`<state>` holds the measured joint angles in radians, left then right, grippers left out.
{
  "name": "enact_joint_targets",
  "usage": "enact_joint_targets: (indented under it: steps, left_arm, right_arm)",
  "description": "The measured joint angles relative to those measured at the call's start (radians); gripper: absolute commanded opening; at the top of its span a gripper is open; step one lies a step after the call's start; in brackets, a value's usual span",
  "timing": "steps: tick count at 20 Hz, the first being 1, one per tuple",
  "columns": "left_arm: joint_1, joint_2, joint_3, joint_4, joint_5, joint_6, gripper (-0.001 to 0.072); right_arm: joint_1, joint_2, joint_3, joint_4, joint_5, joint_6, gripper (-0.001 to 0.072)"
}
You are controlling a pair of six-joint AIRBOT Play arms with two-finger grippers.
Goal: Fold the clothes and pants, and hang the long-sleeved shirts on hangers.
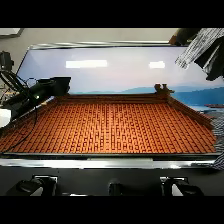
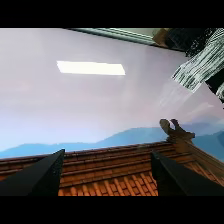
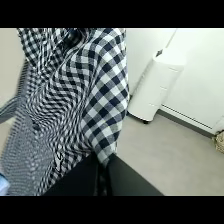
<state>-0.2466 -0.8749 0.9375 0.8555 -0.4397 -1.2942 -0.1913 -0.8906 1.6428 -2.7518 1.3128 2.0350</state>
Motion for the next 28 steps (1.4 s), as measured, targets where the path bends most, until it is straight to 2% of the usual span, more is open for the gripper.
enact_joint_targets:
  steps: [8,19,22,28]
  left_arm:
    - [0.000,0.000,0.000,0.000,-0.037,0.000,0.0601]
    - [0.000,-0.011,0.000,0.000,-0.043,0.000,0.0598]
    - [0.000,-0.013,0.000,0.000,-0.043,0.000,0.0597]
    - [0.000,-0.014,0.000,0.000,-0.043,0.000,0.0598]
  right_arm:
    - [-0.274,-0.154,0.182,0.046,-0.203,0.114,0.0020]
    - [-0.525,-0.192,0.214,0.067,-0.412,0.257,0.0020]
    - [-0.540,-0.199,0.214,0.067,-0.415,0.272,0.0023]
    - [-0.547,-0.202,0.214,0.083,-0.293,0.279,0.0027]
